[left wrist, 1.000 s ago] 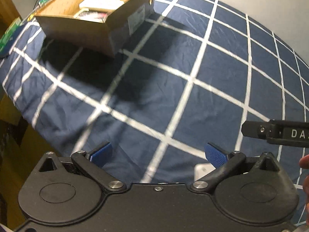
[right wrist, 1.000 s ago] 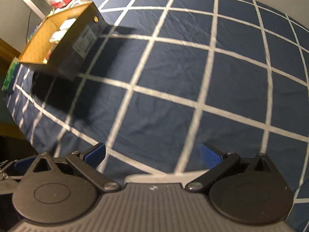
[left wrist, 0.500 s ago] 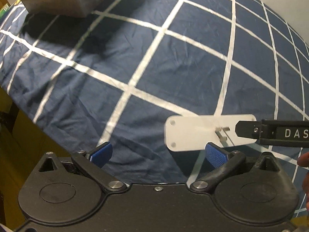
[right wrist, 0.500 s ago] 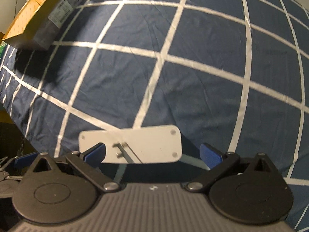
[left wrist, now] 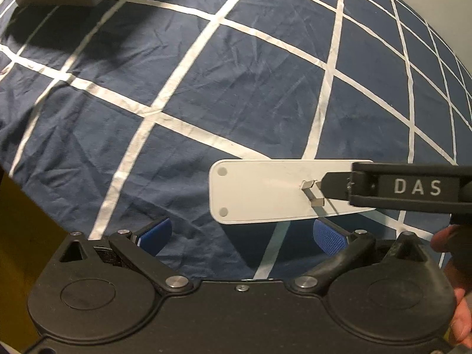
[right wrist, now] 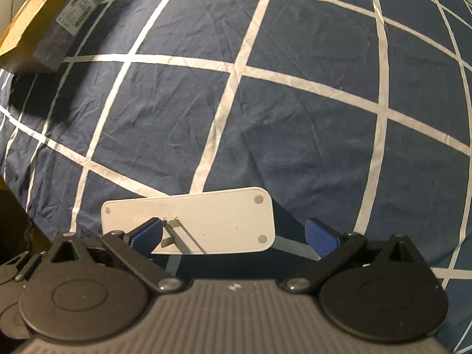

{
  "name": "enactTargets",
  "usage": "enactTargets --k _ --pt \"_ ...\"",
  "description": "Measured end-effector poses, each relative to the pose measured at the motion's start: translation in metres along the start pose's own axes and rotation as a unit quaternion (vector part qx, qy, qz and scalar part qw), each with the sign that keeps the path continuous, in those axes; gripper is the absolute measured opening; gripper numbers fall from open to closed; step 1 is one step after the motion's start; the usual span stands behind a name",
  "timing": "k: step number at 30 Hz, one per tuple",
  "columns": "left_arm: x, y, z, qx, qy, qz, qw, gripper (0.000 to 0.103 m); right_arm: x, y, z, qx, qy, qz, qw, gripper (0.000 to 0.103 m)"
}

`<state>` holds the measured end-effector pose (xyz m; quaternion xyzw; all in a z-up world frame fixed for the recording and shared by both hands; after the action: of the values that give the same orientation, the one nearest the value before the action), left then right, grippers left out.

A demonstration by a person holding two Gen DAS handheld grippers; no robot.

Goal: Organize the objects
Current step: 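Close both grippers together on the white flat plate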

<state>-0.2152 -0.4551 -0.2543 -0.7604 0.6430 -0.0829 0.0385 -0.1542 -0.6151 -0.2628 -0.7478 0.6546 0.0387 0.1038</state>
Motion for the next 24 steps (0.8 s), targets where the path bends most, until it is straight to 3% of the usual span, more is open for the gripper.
enactTargets --k 9,24 --pt "0.009 -0.007 0.014 -0.006 0.026 -0.010 0.9996 0.103 -0.001 -0.001 0.011 -0.010 -0.004 0.001 1.000 0.100" --pt "0.016 -0.018 0.027 -0.009 0.026 0.012 0.9995 0.103 -0.005 -0.004 0.015 -0.019 -0.044 0.005 0.999 0.082"
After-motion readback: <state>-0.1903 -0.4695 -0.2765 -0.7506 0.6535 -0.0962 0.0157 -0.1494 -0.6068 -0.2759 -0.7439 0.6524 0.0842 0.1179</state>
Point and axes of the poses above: each gripper's, at about its wrist camera, not at the fingertips, and z roughly the way its jaws point, x to its right, y to its underside, the point moved 10 cm from there along z, roughly the way its jaws point, and after that the axes turned 2 degrees about z, right-handed, at the moved point
